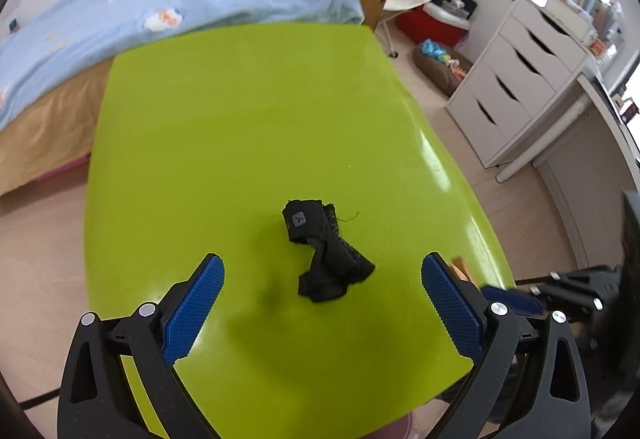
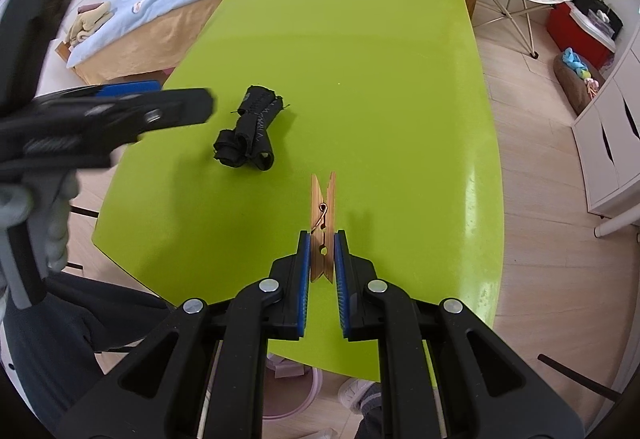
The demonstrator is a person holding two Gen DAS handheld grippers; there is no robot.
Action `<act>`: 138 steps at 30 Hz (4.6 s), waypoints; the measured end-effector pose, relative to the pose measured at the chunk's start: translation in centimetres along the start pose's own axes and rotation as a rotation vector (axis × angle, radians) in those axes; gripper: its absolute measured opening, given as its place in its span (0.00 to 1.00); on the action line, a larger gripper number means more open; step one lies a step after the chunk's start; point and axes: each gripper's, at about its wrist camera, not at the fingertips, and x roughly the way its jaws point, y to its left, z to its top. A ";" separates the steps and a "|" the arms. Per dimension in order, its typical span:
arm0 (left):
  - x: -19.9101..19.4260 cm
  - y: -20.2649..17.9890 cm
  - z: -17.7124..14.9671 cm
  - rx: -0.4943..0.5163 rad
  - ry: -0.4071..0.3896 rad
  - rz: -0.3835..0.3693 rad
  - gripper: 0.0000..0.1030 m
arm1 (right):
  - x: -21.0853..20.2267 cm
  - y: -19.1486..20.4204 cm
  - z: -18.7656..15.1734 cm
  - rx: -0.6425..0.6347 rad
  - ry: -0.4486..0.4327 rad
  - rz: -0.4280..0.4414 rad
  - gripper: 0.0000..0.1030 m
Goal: Collect trash
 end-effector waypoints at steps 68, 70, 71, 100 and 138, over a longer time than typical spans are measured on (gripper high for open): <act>-13.6 -4.0 -18.9 0.207 -0.176 -0.038 0.29 | -10.4 8.6 -12.9 -0.182 -0.132 0.100 0.11; -13.7 -3.9 -19.6 0.199 -0.174 -0.041 0.29 | -10.2 9.1 -13.8 -0.187 -0.117 0.107 0.11; -13.8 -3.8 -19.9 0.192 -0.174 -0.049 0.29 | -10.1 9.3 -14.3 -0.186 -0.110 0.114 0.11; -14.8 -5.4 -21.9 0.235 -0.179 -0.158 0.87 | -12.0 7.5 -15.8 -0.094 -0.177 0.049 0.94; -17.3 -1.9 -16.0 0.127 -0.328 -0.079 0.94 | -16.2 8.1 -9.0 -0.127 -0.392 0.012 0.96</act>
